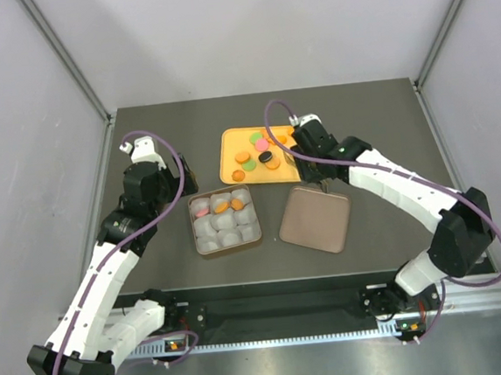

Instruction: Pack the cookies

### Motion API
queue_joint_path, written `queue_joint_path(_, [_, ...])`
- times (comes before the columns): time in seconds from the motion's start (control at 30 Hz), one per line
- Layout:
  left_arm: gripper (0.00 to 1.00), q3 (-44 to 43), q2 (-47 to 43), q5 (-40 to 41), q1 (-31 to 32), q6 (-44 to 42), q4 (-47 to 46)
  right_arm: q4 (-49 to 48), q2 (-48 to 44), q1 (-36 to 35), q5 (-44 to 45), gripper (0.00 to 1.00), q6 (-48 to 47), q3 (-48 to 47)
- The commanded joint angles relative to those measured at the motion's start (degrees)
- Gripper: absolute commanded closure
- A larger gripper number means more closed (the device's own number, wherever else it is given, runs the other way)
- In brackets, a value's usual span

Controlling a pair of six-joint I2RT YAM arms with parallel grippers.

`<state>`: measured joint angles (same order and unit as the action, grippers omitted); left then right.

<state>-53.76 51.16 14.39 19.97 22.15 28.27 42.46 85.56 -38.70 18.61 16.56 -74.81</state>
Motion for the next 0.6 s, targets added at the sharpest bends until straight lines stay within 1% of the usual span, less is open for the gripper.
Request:
queue_joint_path(0.0, [0.01, 0.41, -0.27, -0.07, -0.28, -0.09, -2.87, -3.26, 1.1, 0.64, 1.42, 0.53, -0.74, -0.52])
queue_joint_path(0.27, [0.01, 0.32, -0.27, 0.02, -0.28, -0.27, -2.96, -4.57, 4.35, 1.96, 2.83, 0.51, -0.74, 0.19])
queue_joint_path(0.57, [0.01, 0.32, -0.18, 0.37, -0.45, -0.27, -2.87, -6.68, 7.86, 4.59, -1.12, 0.51, -1.53, -0.69])
